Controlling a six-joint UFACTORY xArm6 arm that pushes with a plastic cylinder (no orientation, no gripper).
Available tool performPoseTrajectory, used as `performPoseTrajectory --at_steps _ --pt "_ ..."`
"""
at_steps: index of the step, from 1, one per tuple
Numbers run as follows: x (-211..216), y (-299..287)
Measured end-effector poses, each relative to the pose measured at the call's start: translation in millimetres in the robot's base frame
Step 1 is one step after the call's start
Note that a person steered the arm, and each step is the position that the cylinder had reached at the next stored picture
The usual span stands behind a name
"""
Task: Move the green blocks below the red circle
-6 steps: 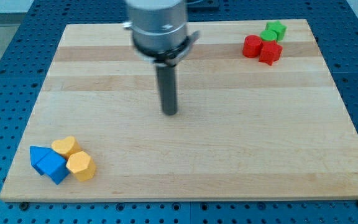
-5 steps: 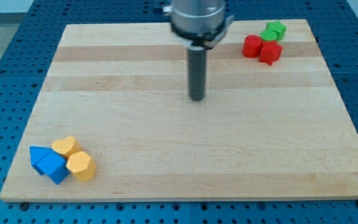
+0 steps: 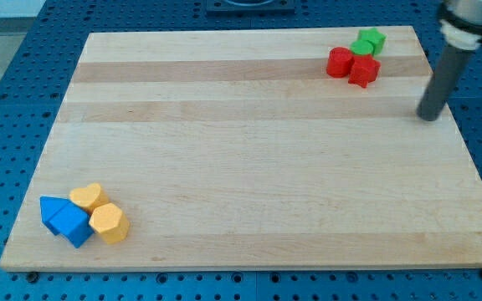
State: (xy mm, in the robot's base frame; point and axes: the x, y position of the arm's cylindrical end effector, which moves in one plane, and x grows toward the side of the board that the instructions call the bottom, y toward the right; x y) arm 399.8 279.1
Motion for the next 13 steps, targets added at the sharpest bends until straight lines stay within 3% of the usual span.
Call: performPoseTrajectory --at_steps 1,3,4,6,13 --pt "-64 24" --pt "-201 0" --pt "-208 -38" --pt "-204 -48" --pt "-84 -146"
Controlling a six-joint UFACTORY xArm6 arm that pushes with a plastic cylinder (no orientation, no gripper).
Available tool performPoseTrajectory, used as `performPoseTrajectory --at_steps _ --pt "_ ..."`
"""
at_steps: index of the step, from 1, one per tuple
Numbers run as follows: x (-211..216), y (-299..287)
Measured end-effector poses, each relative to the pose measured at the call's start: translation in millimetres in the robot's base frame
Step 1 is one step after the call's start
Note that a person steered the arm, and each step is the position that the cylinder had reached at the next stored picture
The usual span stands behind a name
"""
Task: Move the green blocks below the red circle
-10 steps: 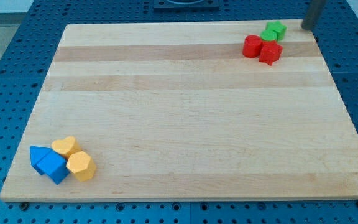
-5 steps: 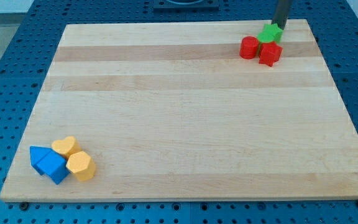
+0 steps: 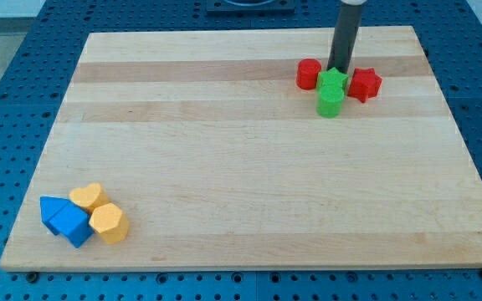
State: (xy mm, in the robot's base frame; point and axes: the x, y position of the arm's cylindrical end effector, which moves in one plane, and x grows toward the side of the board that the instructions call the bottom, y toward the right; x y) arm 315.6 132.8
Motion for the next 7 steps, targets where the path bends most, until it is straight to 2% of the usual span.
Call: performPoseTrajectory --at_steps 5,6,7 --pt "104 -88" --pt "111 -96" --pt "70 -84"
